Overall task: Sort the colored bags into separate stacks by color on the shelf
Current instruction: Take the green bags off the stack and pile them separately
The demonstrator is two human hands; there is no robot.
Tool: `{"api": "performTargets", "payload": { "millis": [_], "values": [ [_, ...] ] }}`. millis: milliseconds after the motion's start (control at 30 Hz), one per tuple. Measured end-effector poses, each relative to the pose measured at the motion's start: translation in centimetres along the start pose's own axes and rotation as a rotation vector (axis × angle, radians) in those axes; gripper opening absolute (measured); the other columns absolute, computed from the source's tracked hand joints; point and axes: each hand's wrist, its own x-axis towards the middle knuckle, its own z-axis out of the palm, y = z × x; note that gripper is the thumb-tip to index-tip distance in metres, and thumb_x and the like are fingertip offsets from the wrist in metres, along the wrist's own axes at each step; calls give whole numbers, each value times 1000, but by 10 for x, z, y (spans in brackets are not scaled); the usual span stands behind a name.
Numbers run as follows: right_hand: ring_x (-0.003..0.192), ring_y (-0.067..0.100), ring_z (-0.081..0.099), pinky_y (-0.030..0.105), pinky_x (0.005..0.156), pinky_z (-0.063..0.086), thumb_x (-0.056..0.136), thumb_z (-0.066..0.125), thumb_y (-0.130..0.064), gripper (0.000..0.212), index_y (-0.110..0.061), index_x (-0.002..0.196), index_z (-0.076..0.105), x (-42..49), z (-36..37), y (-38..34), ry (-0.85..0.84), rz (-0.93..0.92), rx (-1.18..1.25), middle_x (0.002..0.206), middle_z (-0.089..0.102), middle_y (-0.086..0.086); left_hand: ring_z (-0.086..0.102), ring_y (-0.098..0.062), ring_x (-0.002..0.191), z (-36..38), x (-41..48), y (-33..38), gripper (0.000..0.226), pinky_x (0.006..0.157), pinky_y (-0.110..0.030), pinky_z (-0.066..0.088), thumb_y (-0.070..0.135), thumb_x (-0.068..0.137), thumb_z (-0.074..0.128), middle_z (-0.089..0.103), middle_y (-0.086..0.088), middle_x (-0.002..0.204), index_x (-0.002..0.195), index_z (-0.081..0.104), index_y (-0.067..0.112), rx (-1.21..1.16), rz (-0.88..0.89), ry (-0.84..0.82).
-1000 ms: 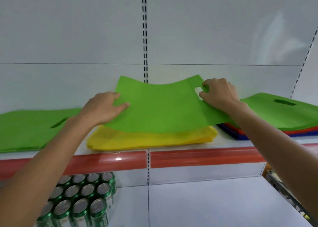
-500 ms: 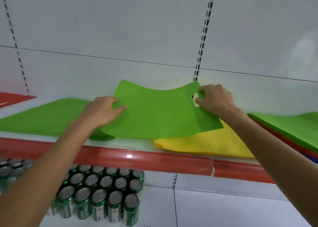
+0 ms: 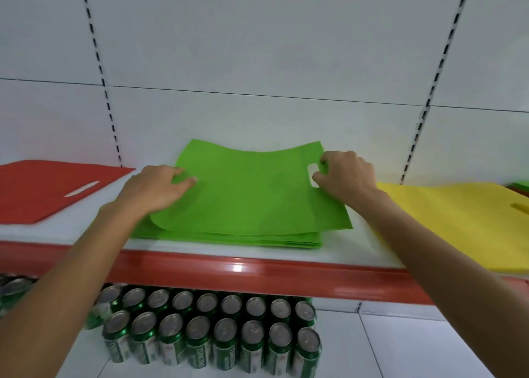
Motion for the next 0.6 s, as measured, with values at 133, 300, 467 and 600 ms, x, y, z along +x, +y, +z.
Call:
{"api": "performTargets", "payload": {
  "millis": [133, 300, 467, 600],
  "values": [
    [103, 33, 57, 32, 76, 39, 91, 51, -30, 35, -11, 120, 57, -6, 18, -26, -42, 24, -14, 114, 60, 13, 44, -32, 127, 1, 2, -27, 59, 103, -39, 39, 55, 89, 43, 46, -15, 140, 135, 49, 18, 17, -30, -41],
    [106, 34, 57, 34, 80, 44, 86, 54, -26, 37, -12, 120, 59, -16, 31, -39, -81, 93, 11, 116, 60, 13, 46, -32, 124, 6, 6, -40, 54, 100, -38, 40, 49, 89, 50, 47, -15, 138, 134, 48, 21, 72, -35, -72],
    [104, 33, 58, 32, 75, 43, 86, 55, -29, 36, -12, 117, 60, -18, 37, -45, -105, 114, 38, 114, 61, 13, 47, -34, 122, 10, 9, -45, 57, 97, -39, 41, 44, 85, 60, 49, -18, 135, 133, 50, 16, 38, -60, -49],
    [105, 36, 57, 35, 81, 47, 85, 57, -25, 37, -8, 118, 60, -21, 42, -44, -128, 108, 52, 116, 60, 17, 50, -34, 118, 10, 10, -46, 51, 95, -36, 42, 39, 84, 62, 53, -20, 130, 124, 57, 8, 23, -51, -52]
  ]
}}
